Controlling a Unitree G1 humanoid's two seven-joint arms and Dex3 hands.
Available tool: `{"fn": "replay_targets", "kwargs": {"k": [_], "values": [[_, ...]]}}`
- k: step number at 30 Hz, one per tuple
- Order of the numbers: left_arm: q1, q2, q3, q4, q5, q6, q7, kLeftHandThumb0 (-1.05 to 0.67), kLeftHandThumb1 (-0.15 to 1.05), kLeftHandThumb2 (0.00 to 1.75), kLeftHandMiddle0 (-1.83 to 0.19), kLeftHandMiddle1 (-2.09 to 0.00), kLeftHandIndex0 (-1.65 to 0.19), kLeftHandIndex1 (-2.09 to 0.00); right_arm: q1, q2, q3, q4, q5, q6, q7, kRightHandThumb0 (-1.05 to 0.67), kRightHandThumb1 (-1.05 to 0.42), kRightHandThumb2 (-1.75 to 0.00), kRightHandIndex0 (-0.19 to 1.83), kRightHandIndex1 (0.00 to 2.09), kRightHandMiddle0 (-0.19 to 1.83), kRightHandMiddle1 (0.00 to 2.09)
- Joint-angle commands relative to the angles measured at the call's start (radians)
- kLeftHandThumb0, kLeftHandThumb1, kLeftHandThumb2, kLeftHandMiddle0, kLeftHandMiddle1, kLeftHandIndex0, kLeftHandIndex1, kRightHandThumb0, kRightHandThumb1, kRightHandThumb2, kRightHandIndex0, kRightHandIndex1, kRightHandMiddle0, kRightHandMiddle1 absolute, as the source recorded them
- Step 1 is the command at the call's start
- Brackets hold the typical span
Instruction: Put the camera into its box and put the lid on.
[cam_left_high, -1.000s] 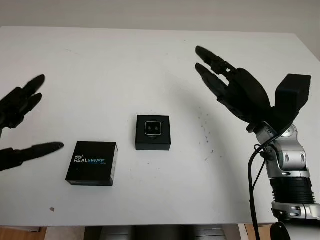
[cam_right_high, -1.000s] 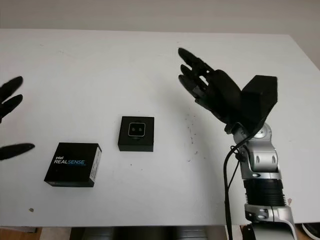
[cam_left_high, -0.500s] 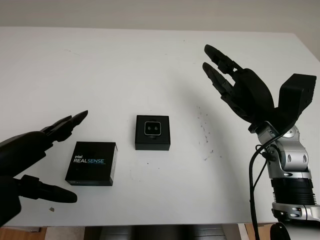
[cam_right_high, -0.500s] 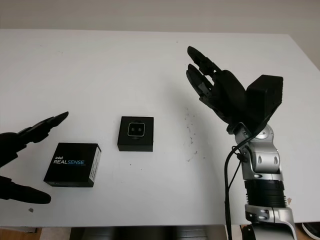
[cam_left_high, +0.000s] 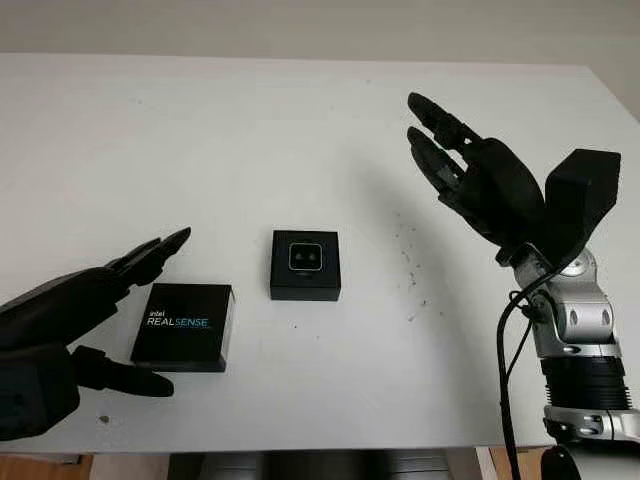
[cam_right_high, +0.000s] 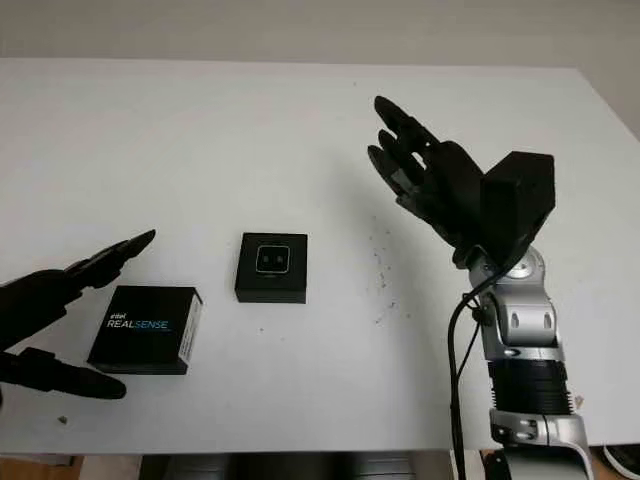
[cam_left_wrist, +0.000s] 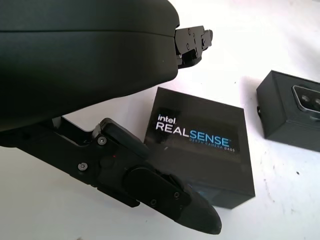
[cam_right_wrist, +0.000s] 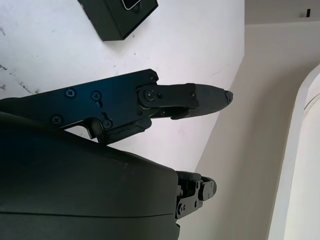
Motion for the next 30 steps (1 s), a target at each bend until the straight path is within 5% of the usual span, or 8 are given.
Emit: {"fn": "replay_targets", "kwargs": {"k": [1,8,30], "values": [[-0.013,-0.01,-0.014,0.0,0.026,-0.004,0.024,-0.72,0.84,0.05,0.13,-0.06,0.16,-0.05,0.0,-0.005,0.001,-0.001,-0.001,-0.006,-0.003,-0.56,-1.05,-0.3,0.04,0.06,0.12,0.09],[-0.015,0.004,-0.026,-0.013,0.079,0.013,0.021,-0.72,0.85,0.06,-0.09,-0.09,0.04,-0.09,-0.008,-0.006,0.003,0.014,-0.012,-0.024,0.002,-0.54,-1.05,-0.31,0.03,0.05,0.12,0.08],[-0.037,0.077,-0.032,-0.045,0.1,0.128,-0.106,-0.68,0.84,0.05,-0.09,-0.07,0.07,-0.04,0.0,0.0,-0.005,0.005,-0.017,-0.037,-0.018,-0.54,-1.05,-0.3,0.05,0.06,0.15,0.08]]}}
